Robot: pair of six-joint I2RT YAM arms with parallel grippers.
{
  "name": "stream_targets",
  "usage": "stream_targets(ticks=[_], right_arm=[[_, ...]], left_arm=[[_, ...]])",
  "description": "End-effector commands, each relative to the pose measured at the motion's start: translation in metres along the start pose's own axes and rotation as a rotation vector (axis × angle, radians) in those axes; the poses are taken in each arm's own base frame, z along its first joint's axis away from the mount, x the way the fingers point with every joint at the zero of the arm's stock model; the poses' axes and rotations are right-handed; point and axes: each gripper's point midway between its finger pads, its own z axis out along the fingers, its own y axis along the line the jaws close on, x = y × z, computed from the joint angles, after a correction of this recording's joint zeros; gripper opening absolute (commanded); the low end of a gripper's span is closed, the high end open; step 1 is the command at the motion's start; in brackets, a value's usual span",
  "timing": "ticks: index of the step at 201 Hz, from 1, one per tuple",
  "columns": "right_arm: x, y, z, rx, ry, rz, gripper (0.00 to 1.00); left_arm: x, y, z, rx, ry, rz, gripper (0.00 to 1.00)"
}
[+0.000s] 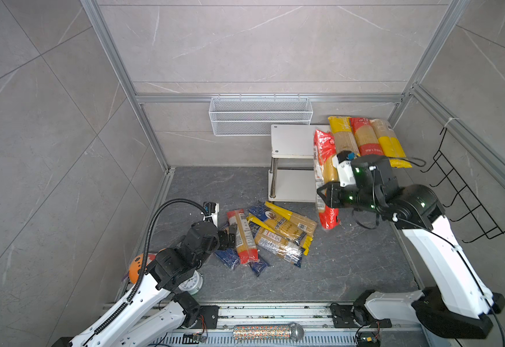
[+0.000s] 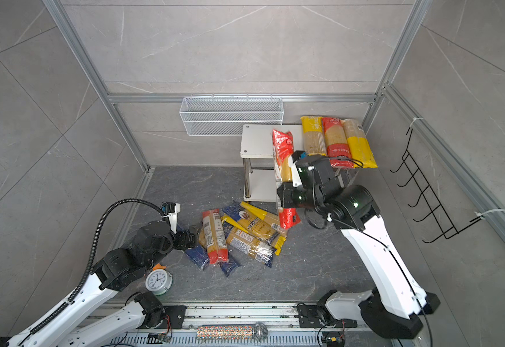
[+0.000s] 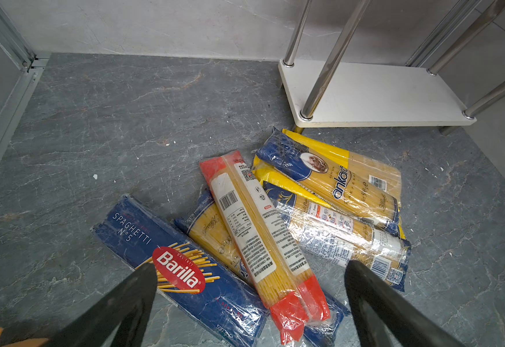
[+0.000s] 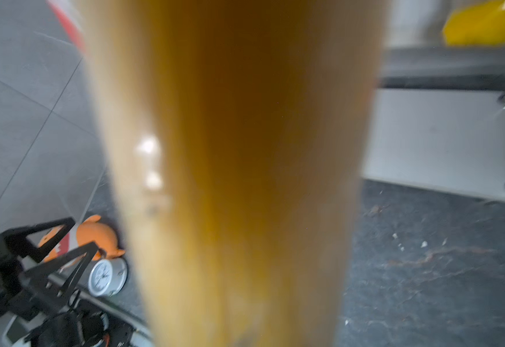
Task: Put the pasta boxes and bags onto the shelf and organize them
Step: 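Lift the red-banded bag with the right gripper up over the shelf top, then lower the red-banded bag upright at the near end of the shelf row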
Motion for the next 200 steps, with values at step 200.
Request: stream_targets(ticks=[200], right_arm=[[-0.178,-0.12,0.126,0.357,-0.316,-0.027,0.35]], left_arm=[[-0.029,-0.007,0.018,-0.066,-0.03,0.07,1.0]])
